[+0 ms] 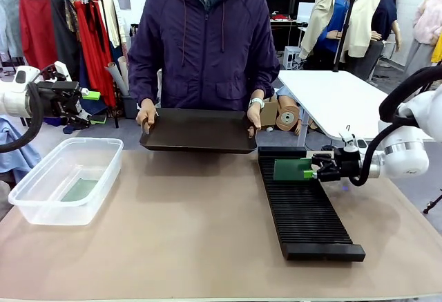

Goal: Sort PCBs into racks and boxes based on the side picked up.
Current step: If the short side of the Blank PCB is picked up, insert it into the PCB Rack ; if the long side is picked up, place it in the Organizing box.

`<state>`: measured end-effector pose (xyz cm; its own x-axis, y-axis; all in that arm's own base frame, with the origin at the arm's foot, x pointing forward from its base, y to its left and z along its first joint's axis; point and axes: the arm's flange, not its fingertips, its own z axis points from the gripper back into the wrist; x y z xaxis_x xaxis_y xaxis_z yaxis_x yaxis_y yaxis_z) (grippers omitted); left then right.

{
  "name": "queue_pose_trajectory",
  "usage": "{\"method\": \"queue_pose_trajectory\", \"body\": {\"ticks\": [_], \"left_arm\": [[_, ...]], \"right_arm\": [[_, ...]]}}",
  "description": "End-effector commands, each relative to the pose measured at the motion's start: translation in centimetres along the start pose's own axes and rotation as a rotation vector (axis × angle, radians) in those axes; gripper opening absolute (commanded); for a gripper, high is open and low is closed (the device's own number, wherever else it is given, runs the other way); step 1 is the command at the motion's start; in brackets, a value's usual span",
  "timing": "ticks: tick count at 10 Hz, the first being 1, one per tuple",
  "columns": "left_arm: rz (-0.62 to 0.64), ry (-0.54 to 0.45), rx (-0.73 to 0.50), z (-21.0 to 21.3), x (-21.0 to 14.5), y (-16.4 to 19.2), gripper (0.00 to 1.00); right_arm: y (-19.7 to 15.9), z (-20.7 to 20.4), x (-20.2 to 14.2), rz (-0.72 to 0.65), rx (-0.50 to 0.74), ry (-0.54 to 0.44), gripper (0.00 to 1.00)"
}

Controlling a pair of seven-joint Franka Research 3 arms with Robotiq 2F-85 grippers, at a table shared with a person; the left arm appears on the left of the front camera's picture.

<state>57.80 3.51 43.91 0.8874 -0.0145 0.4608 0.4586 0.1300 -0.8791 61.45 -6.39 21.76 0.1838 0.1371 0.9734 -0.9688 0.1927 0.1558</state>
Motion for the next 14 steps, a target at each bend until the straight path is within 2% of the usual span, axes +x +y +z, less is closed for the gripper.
{"method": "queue_pose_trajectory", "body": {"ticks": [1,3,5,7,10,13,14], "left_arm": [[-0.003,-0.003,0.004,0.1,-0.1,-0.2,1.00],[-0.003,-0.003,0.004,0.1,-0.1,-0.2,1.00],[-0.003,-0.003,0.004,0.1,-0.1,-0.2,1.00],[-0.003,-0.003,0.004,0.1,-0.1,-0.2,1.00],[-0.003,-0.003,0.004,0.1,-0.1,-0.2,1.00],[-0.003,-0.003,0.004,0.1,-0.1,-0.2,1.00],[-0.003,-0.003,0.004,0.1,-0.1,-0.2,1.00]], "right_arm": [[-0.5,-0.5,3.3,-0.010,-0.003,-0.054,1.00],[0.1,-0.5,6.3,-0.022,0.000,-0.089,1.00],[1.7,0.3,9.7,-0.129,0.011,-0.077,1.00],[4.1,1.1,12.6,-0.326,0.058,-0.018,1.00],[8.5,1.6,14.7,-0.608,0.155,-0.083,1.00],[13.3,2.2,16.3,-0.890,0.056,-0.105,1.00],[14.2,2.4,17.0,-0.923,0.017,-0.087,1.00]]}}
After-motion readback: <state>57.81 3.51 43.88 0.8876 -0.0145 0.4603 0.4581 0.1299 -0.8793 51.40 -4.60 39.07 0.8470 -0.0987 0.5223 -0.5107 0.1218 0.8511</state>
